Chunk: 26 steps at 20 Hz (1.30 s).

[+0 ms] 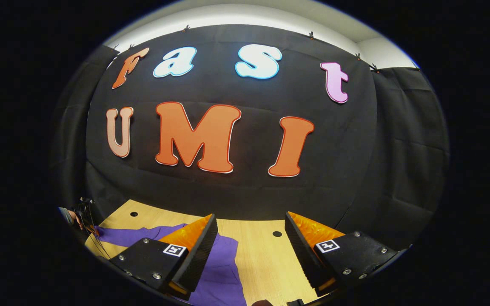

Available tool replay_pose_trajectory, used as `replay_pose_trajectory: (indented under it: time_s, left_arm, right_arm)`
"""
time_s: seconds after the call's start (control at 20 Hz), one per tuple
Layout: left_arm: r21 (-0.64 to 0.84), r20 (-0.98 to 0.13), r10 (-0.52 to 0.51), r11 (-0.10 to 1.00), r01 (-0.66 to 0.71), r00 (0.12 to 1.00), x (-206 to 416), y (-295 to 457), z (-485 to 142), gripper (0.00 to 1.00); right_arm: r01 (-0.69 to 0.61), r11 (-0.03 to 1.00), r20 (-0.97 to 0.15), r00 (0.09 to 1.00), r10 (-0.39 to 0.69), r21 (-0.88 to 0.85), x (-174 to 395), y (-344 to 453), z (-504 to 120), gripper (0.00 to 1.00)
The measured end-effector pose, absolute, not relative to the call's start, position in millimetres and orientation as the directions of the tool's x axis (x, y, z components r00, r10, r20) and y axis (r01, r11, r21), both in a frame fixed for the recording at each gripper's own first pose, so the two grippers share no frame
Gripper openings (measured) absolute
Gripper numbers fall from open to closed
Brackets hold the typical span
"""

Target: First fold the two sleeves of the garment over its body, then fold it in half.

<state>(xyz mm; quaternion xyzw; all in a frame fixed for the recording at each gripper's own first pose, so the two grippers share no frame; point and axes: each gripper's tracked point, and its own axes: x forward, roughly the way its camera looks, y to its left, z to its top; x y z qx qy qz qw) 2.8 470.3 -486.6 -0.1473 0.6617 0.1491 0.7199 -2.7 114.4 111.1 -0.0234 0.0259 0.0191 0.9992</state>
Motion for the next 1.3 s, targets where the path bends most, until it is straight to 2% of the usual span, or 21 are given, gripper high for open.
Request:
replay_pose_trajectory:
  time_s: [0.15, 0.5, 0.8, 1.3]
  left_arm:
    - [-0.018, -0.989, 0.034, 0.939, -0.343, 0.145, 27.1, 450.5, -451.2, 0.08]
    - [-0.064, -0.955, -0.016, 0.987, -0.15, 0.298, 75.7, 378.5, -367.1, 0.08]
    - [-0.073, -0.939, -0.056, 0.997, -0.035, 0.341, 109.3, 318.4, -317.7, 0.08]
    - [-0.121, -0.905, -0.208, 0.963, 0.242, 0.37, 165.1, 149.3, -256.2, 0.08]
  right_arm:
    - [-0.056, 0.997, -0.061, 0.997, 0.053, -0.052, 0.0, 110.6, 104.0, 0.94]
    - [-0.086, 0.995, -0.048, 0.995, 0.084, -0.045, 0.6, 98.3, 96.3, 0.94]
    - [-0.084, 0.996, -0.05, 0.995, 0.081, -0.043, -2.4, 77.7, 85.0, 0.94]
    - [-0.049, 0.999, -0.081, 0.996, 0.048, -0.015, -6.8, 37.9, 58.0, 0.94]
